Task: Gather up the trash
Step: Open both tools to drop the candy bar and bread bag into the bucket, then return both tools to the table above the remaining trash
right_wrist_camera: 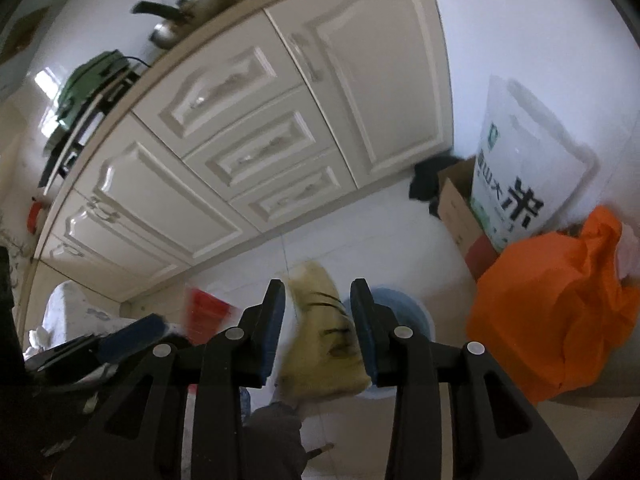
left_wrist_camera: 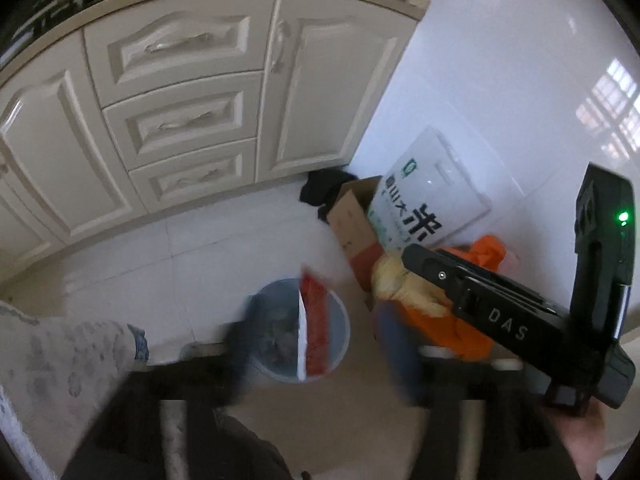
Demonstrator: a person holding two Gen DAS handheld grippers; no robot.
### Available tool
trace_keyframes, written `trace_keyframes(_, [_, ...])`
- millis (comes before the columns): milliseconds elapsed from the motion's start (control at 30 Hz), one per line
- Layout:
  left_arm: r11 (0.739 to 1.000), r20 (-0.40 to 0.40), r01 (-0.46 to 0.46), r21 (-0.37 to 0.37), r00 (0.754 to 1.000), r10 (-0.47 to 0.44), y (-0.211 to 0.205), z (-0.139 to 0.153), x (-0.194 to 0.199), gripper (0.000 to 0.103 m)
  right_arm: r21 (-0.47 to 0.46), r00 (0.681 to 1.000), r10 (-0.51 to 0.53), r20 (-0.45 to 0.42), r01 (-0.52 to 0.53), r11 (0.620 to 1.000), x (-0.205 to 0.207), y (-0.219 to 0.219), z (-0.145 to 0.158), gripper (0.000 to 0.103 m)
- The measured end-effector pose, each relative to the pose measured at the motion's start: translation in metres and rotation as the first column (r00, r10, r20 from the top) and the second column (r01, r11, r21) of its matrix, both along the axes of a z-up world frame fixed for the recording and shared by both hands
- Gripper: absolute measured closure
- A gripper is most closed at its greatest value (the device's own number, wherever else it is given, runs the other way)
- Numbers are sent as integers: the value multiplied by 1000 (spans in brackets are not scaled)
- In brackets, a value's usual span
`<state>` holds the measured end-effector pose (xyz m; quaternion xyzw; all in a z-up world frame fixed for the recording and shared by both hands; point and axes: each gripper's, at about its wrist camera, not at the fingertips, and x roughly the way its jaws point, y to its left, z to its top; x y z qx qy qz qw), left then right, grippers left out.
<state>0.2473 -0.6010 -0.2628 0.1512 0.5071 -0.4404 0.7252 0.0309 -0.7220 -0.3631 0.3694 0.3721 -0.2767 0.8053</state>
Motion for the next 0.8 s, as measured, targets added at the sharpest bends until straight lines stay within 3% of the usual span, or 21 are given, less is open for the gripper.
trace_keyframes(33, [1000,10,-10,-7,1000,10,0,0,1,23,5,1000,-12,-2,12,1000,-2,0,-2,39])
trace_keyframes(100, [1000,18,-20,-4,1000,20,2,3,1,16,12,999,-38,2,38,999,-8,-1,-4,28])
trace_keyframes(233, [999,50,-43,3,998,43,6,9,-1,11,14,997,-70,-11,71,997,-18,2,-4,0])
trace_keyframes(467, [998,116,-46,-35,992,50,21,31,-19,9,11,997,-82,-14,82,997,-32,18,11,0])
trace_keyframes(800, [984,192,-95,-152,974,124,158,90,-66,3,-61,998,-55,42,57,996,-35,60,68,0])
